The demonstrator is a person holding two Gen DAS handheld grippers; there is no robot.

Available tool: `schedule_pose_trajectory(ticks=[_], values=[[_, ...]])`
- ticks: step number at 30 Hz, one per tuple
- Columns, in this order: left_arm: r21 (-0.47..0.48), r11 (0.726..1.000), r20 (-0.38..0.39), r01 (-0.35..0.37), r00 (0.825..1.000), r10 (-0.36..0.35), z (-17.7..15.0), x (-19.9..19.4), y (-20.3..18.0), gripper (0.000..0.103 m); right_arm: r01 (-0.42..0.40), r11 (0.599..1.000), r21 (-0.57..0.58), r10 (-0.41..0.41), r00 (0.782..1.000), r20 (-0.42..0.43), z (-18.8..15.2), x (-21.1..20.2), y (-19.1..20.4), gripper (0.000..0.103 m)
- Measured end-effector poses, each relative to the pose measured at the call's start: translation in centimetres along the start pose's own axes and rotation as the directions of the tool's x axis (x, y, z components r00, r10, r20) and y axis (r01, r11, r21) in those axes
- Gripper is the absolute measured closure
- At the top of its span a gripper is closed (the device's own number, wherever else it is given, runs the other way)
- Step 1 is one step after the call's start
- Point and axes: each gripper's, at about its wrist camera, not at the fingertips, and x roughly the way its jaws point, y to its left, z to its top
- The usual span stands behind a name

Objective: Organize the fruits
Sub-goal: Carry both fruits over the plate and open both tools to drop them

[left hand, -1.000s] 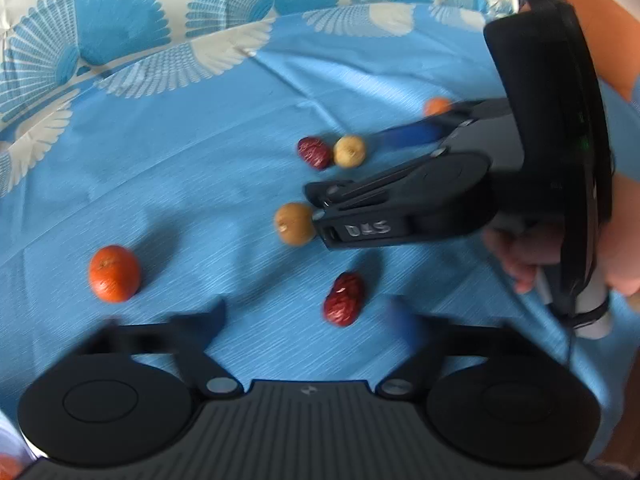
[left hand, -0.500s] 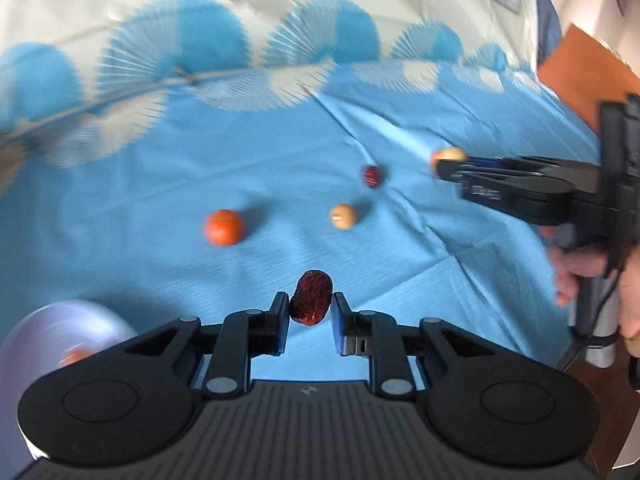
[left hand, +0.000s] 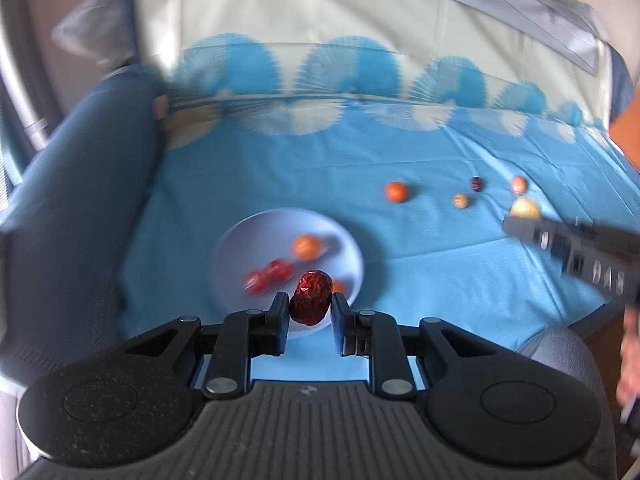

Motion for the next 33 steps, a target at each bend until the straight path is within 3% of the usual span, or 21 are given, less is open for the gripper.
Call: schedule_pose_trajectory(ticks=[5, 11, 21, 33], values=[[-0.079, 0.997, 0.033, -0.026, 0.999, 0.029, -3.9, -4.6, 3.4, 0.079, -0.128, 0.989, -0.08, 0.121, 0.988, -0.092, -2.7, -2.0, 7.8, 0.077], [-0.107, 0.994, 0.088, 0.002, 0.996, 0.008, -6.5, -8.1, 5.1, 0.079, -0.178, 0.974, -0.141, 0.161, 0.979, -0.124, -4.2, -4.5, 12.8, 0.077], [-0.121, 0.992, 0.188, 0.044, 0.982, -0.02, -8.0, -12.0, 5.0, 0.079, -0.139, 0.971, -0.196, 0.125, 0.989, -0.082, -4.8, -7.8, 15.0, 0.077], [-0.125, 0.991, 0.18, 0.04, 0.983, -0.017, -8.4, -11.9, 5.3, 0.079, -0.146, 0.962, -0.229, 0.134, 0.989, -0.069, -5.8, -8.5, 16.0, 0.077]])
